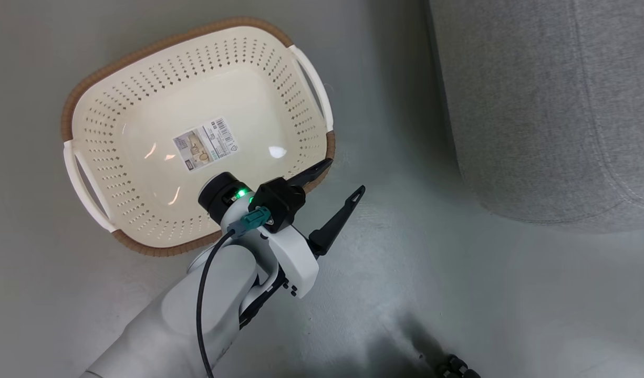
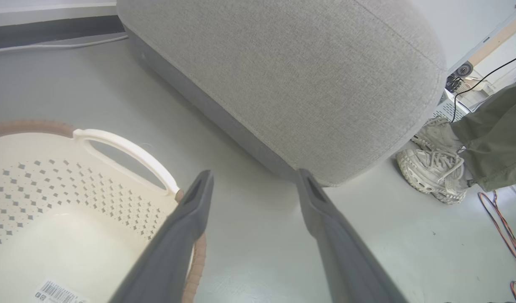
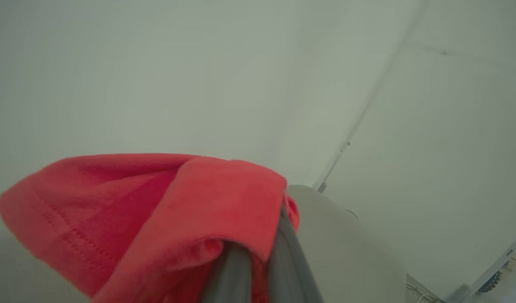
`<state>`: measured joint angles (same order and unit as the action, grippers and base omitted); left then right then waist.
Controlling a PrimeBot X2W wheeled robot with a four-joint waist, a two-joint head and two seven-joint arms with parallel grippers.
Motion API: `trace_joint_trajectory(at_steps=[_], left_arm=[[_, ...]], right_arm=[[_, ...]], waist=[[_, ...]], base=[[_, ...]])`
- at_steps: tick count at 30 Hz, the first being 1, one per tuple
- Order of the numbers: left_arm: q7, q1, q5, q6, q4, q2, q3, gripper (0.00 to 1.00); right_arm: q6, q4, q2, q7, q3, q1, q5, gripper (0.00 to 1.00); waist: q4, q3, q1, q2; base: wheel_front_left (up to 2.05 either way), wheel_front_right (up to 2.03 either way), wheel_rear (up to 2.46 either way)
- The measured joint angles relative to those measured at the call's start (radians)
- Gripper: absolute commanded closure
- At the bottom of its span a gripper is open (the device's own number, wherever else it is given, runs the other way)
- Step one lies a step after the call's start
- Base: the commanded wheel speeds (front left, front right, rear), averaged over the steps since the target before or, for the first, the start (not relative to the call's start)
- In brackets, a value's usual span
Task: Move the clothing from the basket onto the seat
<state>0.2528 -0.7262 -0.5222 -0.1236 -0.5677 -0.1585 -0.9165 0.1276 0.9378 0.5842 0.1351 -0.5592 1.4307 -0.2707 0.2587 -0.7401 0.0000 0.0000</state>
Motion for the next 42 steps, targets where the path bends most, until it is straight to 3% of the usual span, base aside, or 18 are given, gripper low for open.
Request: trace_joint_trajectory(at_steps=[5,9,16,17,18,19,29,37,42], left_arm=[[0.0,0.0,0.0,0.0,0.001,0.005,0.002,0.0],[0.0,0.0,0.0,0.0,0.002,0.007,0.015,0.0],[0.0,0.0,0.001,0.0,0.011,0.02,0.032,0.0],[0.0,0.0,0.001,0.0,0.013,0.022,0.035,0.0],[0.0,0.0,0.002,0.0,0.016,0.024,0.039,0.0],[0.0,0.0,0.002,0.0,0.017,0.026,0.041,0.0],[0.0,0.033,0.002,0.0,0.024,0.047,0.099,0.0],[0.0,0.114,0.004,0.0,0.028,0.063,0.193,0.0],[0.0,0.174,0.024,0.0,0.027,0.069,0.271,0.0]], right_arm=[[0.0,0.081,-0.065,-0.058,-0.064,0.003,-0.066,1.0],[0.0,0.192,-0.171,-0.062,-0.024,-0.002,-0.042,1.0],[0.0,0.267,-0.16,-0.002,0.026,-0.043,0.003,1.0],[0.0,0.278,-0.159,0.007,0.03,-0.054,0.012,0.9],[0.0,0.286,-0.159,0.021,0.033,-0.069,0.024,0.51],[0.0,0.297,-0.159,0.034,0.042,-0.082,0.032,0.0],[0.0,0.29,-0.168,0.113,0.197,-0.202,0.188,0.0],[0.0,0.049,-0.208,0.115,0.407,-0.398,0.434,0.0],[0.0,-0.087,-0.195,0.115,0.562,-0.549,0.599,0.0]], waist=[[-0.017,-0.023,0.0,0.0],[-0.022,-0.019,0.0,0.0],[-0.035,0.01,0.0,0.0],[-0.037,0.016,0.0,0.0],[-0.039,0.023,0.0,0.0],[-0.042,0.03,0.0,0.0],[-0.069,0.14,0.0,0.0],[-0.1,0.266,0.0,0.0],[-0.127,0.348,0.0,0.0]], base=[[0.0,0.0,0.0],[0.0,0.0,0.0],[0.0,0.0,0.0],[0.0,0.0,0.0],[0.0,0.0,0.0],[0.0,0.0,0.0],[0.0,0.0,0.0],[0.0,0.0,0.0],[0.0,0.0,0.0]])
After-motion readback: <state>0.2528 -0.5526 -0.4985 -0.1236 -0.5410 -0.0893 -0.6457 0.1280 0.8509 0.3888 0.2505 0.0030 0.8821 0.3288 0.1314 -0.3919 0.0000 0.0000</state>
